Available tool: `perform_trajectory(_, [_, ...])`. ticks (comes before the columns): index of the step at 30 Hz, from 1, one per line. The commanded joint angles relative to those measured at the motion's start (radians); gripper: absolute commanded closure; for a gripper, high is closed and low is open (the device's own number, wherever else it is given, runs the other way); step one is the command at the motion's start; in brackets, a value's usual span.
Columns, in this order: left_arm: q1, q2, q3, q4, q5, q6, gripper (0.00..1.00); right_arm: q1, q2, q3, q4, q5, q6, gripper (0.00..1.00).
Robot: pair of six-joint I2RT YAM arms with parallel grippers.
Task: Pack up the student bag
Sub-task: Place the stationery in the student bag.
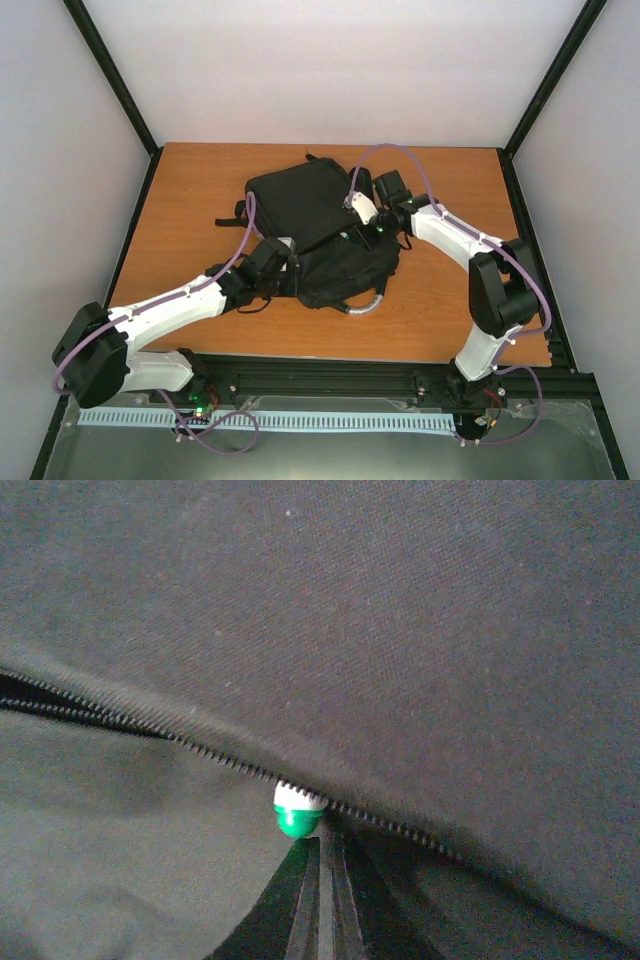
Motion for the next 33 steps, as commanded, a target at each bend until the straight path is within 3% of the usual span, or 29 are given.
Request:
perform_trajectory(1, [-0.006, -0.029, 0.009, -0.001, -0.014, 0.022, 0.99, 0.003, 0.052, 0.052, 0.021, -0.029, 0.003, 0.96])
perform_trajectory(8, [-0.005, -0.026, 0.013, -0.005, -0.018, 0.02, 0.99, 0.004, 0.094, 0.09, 0.084, -0.082, 0.053, 0.95])
perform_trajectory(12, [-0.005, -0.028, 0.011, -0.005, -0.016, 0.016, 0.99, 0.004, 0.072, 0.053, 0.122, -0.063, 0.063, 0.89])
perform_trajectory(14, [-0.006, -0.029, 0.009, -0.007, -0.02, 0.017, 0.99, 0.004, 0.049, 0.049, 0.097, -0.062, 0.026, 0.81])
perform_trajectory(17, [-0.006, -0.023, 0.016, -0.014, -0.027, 0.027, 0.99, 0.008, 0.025, 0.074, -0.026, -0.101, -0.163, 0.73])
perform_trajectory(23, [-0.006, -0.016, 0.031, -0.026, -0.031, 0.04, 0.99, 0.008, -0.082, 0.029, -0.048, 0.142, -0.344, 0.7])
perform_trajectory(33, [-0.006, -0.017, 0.051, -0.049, -0.038, 0.052, 0.99, 0.058, -0.08, -0.055, 0.117, 0.322, -0.478, 0.53])
